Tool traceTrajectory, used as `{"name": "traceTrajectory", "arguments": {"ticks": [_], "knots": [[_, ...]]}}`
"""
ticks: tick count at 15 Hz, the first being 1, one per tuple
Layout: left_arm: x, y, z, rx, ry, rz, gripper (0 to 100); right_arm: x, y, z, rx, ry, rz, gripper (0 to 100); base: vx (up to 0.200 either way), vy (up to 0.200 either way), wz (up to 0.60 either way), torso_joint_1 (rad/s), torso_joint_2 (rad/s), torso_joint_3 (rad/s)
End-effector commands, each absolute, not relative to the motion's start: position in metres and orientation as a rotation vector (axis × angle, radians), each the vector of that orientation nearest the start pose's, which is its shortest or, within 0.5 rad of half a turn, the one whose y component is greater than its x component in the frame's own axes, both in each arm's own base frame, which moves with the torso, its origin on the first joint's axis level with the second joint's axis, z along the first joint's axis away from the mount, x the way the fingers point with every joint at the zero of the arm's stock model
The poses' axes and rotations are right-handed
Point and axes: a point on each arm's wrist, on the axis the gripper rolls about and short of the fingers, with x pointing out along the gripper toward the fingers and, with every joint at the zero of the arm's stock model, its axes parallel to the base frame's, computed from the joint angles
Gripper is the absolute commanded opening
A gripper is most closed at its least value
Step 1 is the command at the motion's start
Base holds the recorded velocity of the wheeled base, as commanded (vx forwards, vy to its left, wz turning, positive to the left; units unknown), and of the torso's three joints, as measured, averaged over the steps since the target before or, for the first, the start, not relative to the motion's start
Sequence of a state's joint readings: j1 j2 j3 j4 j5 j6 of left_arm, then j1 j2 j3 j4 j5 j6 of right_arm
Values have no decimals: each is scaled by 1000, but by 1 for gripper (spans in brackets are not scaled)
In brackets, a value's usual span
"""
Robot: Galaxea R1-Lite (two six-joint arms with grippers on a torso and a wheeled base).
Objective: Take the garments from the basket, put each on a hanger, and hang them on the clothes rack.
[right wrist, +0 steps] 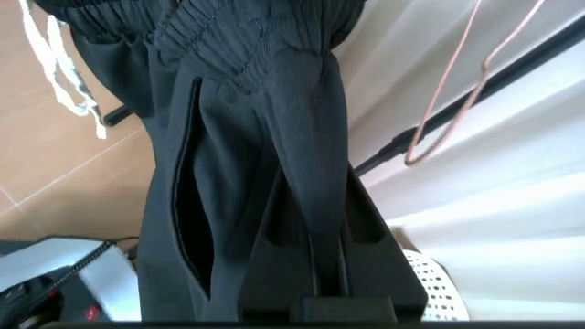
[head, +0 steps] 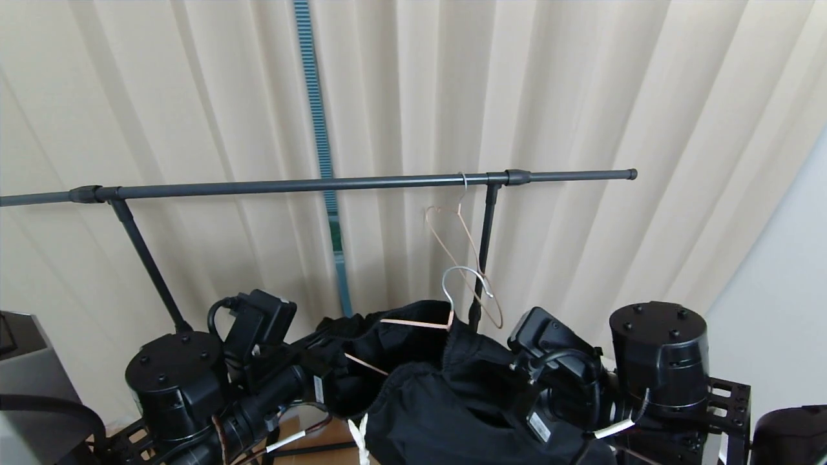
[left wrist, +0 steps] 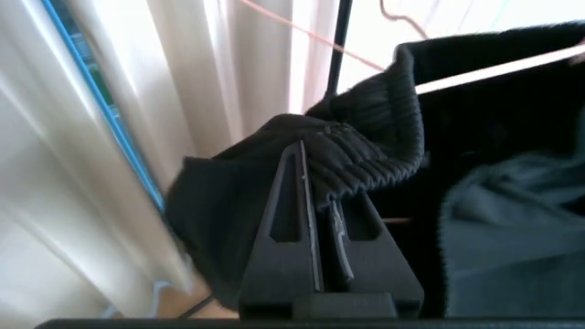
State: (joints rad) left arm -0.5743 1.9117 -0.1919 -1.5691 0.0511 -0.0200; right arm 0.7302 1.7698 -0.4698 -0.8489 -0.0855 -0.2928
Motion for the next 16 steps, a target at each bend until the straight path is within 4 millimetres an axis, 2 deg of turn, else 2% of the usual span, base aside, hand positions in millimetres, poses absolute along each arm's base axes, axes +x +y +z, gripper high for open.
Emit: {"name": "traceTrajectory", "arguments": {"ticks": [1,3,7,12,16], "knots": [[208,-134,91,17,117,-524,0,207,191,71,-488,356,690,0,0,0,0,0,0,0],[205,-133,104,0,66,-530,0,209,200,57,-483,339,700,0,0,0,0,0,0,0],[201,-135,111,-3,65,-545,0,212,213,44,-420,281,671,0,0,0,0,0,0,0],[200,-136,110,3,88,-551,0,213,215,46,-390,247,665,0,0,0,0,0,0,0],[193,-144,110,2,90,-592,0,212,219,48,-359,243,643,0,0,0,0,0,0,0]]}}
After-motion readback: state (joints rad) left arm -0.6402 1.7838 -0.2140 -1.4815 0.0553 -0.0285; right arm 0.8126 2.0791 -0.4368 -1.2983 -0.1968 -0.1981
